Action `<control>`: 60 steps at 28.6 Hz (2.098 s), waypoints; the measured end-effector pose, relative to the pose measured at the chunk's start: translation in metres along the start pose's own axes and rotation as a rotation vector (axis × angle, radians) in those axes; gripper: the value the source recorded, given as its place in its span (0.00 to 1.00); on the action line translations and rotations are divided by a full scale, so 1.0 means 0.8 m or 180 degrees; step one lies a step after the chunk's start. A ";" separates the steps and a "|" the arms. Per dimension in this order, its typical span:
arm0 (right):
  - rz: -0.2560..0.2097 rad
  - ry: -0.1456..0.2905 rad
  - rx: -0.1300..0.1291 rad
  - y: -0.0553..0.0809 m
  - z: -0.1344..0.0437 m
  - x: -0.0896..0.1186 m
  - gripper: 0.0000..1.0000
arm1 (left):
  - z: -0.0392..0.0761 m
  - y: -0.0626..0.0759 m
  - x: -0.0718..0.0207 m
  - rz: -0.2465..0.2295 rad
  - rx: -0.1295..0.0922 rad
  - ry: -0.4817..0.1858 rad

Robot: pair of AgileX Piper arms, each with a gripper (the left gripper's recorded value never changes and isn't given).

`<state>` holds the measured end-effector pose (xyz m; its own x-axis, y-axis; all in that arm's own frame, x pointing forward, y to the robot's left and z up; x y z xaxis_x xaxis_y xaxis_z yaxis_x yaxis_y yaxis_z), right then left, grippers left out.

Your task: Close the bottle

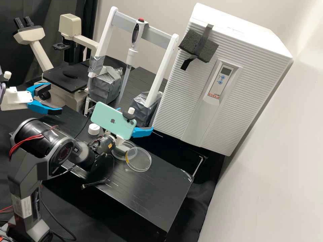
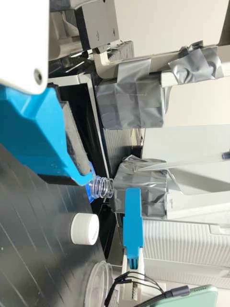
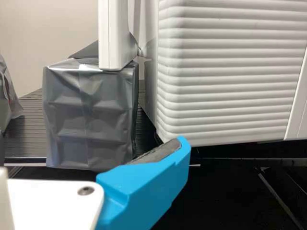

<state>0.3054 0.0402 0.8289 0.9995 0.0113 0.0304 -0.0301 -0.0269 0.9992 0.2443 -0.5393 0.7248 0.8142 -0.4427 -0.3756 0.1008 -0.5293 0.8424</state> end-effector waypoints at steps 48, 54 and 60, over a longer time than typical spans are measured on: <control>-0.0575 0.0668 -0.0028 -0.062 -0.030 -0.156 1.00 | -0.013 -0.005 0.002 -0.0038 -0.0021 0.0123; -0.0619 0.0585 -0.0145 -0.067 -0.024 -0.153 1.00 | -0.013 -0.006 0.002 -0.0043 -0.0023 0.0126; -0.0592 0.0493 -0.0180 -0.067 -0.019 -0.144 1.00 | -0.014 -0.006 0.002 -0.0040 -0.0022 0.0139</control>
<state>0.1914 0.0557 0.7726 0.9742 0.1641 -0.1549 0.1493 0.0460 0.9877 0.2515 -0.5291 0.7249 0.8371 -0.4040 -0.3690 0.1149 -0.5295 0.8405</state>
